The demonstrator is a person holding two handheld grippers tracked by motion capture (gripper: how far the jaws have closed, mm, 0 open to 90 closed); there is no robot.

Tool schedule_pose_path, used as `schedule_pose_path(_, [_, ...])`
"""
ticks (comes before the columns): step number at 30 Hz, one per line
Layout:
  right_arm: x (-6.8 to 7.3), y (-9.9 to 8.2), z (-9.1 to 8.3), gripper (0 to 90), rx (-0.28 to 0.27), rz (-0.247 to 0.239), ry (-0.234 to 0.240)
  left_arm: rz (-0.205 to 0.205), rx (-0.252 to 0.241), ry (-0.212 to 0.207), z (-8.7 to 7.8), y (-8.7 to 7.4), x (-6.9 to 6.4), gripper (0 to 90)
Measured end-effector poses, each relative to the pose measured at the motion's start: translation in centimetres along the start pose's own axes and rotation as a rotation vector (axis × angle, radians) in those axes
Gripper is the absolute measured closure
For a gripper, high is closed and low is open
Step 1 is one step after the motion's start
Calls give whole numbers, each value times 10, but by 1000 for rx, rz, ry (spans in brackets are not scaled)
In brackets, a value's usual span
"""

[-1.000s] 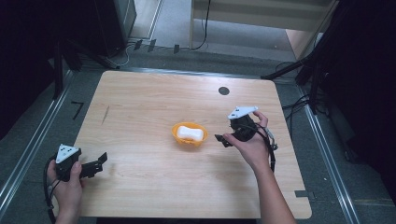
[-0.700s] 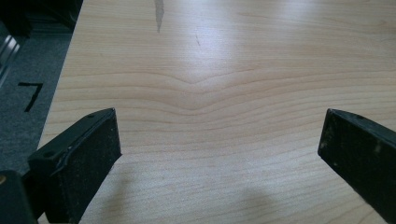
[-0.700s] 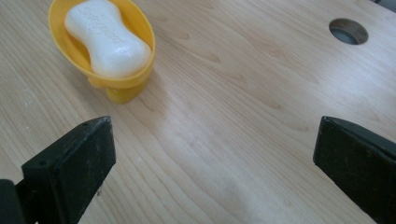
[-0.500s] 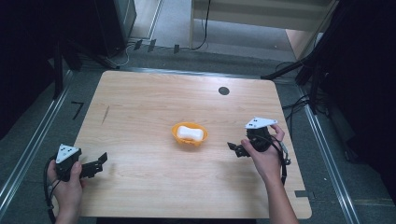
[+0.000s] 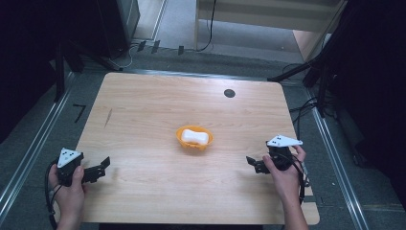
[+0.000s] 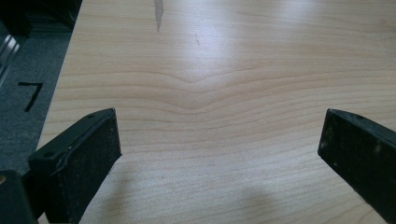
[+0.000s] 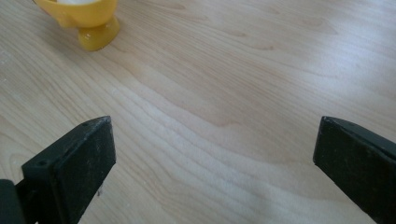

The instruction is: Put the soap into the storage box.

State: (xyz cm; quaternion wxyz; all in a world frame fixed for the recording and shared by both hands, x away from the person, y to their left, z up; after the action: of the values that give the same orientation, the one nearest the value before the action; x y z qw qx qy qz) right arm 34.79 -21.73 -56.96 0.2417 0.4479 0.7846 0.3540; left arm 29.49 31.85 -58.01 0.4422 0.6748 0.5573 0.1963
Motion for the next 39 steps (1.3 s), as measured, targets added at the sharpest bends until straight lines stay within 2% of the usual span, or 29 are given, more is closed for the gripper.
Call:
schedule_pose_path(5, [-5,-16,-5,0,-12,34,-9,-1,1,1,0,0,0,0])
schedule_pose_path(12, [-16,-35,-14,0,-27,67,-53,2,1,3,0,0,0,0])
schedule_pose_path(23, [-26,-58,-32,0,-59,119,-72,2,-1,5,0,0,0,0])
schedule_pose_path(39, [-42,-86,-57,0,-84,152,-120,3,-2,6,-1,0,0,0])
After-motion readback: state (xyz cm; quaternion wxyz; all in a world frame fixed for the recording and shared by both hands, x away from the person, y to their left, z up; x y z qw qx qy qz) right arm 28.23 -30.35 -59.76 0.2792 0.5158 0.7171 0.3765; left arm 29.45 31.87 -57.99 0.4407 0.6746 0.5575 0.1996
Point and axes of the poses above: each handheld gripper's, and its own axes: z roughly forward along the jaws, y roughly out of its top, x roughly to its left, the point moved 10 cm from there along z, roughly forward along the jaws, and after that the axes turned 12 degrees about -y, right-handed, at the moved point
